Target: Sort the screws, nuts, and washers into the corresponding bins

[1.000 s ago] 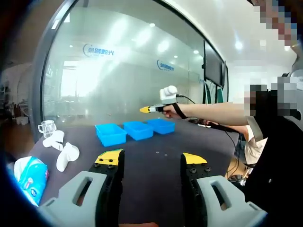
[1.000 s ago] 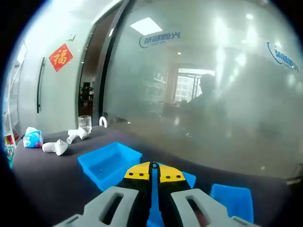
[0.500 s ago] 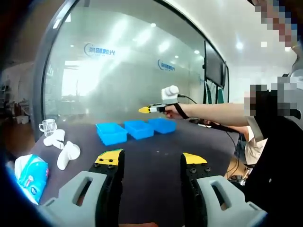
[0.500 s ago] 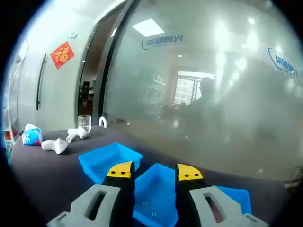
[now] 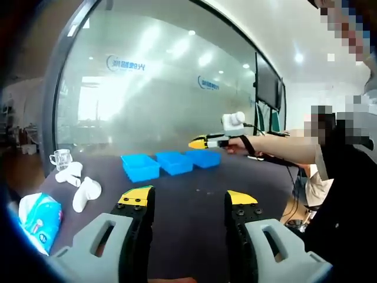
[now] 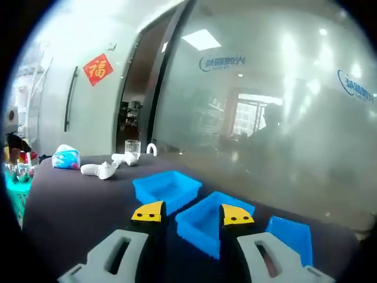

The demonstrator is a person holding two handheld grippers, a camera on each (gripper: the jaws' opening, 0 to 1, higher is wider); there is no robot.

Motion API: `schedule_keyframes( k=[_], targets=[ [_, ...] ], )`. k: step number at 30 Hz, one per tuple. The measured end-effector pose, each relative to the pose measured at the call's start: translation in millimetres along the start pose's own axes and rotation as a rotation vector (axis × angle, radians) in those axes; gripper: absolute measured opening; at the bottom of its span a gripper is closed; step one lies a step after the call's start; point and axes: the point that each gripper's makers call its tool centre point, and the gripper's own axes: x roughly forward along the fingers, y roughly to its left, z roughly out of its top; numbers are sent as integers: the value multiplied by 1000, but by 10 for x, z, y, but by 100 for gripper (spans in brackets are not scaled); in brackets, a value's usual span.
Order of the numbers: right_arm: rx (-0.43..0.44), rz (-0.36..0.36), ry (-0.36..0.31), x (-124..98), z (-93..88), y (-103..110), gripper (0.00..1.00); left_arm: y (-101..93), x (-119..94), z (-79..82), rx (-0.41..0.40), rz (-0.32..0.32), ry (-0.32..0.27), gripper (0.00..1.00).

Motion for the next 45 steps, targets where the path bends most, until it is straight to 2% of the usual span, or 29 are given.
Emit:
schedule_keyframes(
  k=[6, 7, 9, 11, 20, 30, 36, 41, 45],
  targets=[
    [-5, 56, -22, -418, -55, 290, 32, -19, 29, 5, 1, -4, 0, 47],
    [-3, 66, -26, -402, -56, 216, 32, -21, 35, 8, 2, -5, 0, 47],
    [13, 80, -44, -558, -38, 294, 33, -30, 47, 17, 3, -7, -1, 47],
    [28, 97, -64, -623, -33, 262, 34, -45, 59, 24, 3, -11, -2, 47],
    [31, 154, -81, -1096, -107, 608, 39, -118, 129, 44, 11, -31, 2, 47],
    [62, 173, -83, -1493, -225, 678, 40, -170, 197, 46, 19, -50, 11, 47],
    [75, 176, -84, -1657, -289, 681, 40, -182, 223, 44, 23, -56, 15, 47],
    [77, 171, -80, -1676, -300, 638, 39, -184, 240, 40, 25, -59, 19, 47],
    [56, 174, -52, -1636, -332, 609, 39, -195, 249, 17, 29, -60, 29, 47]
  ],
)
